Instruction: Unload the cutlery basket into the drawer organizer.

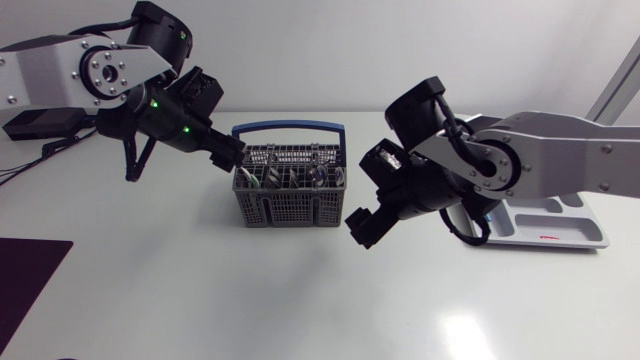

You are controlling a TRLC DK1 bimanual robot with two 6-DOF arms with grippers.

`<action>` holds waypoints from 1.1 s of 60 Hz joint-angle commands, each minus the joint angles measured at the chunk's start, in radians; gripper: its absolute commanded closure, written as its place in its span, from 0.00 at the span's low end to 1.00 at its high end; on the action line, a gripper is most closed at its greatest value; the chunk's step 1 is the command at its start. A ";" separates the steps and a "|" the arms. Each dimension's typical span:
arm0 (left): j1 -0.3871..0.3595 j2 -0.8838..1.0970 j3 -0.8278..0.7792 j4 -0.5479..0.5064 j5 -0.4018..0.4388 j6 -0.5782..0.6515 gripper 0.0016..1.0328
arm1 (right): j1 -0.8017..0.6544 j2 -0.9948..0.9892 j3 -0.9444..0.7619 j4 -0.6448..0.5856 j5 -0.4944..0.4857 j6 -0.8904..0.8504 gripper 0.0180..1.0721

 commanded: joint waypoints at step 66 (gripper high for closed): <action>0.177 0.022 -0.032 -0.072 0.179 -0.139 0.16 | 0.260 0.306 0.460 -0.102 0.088 0.052 0.05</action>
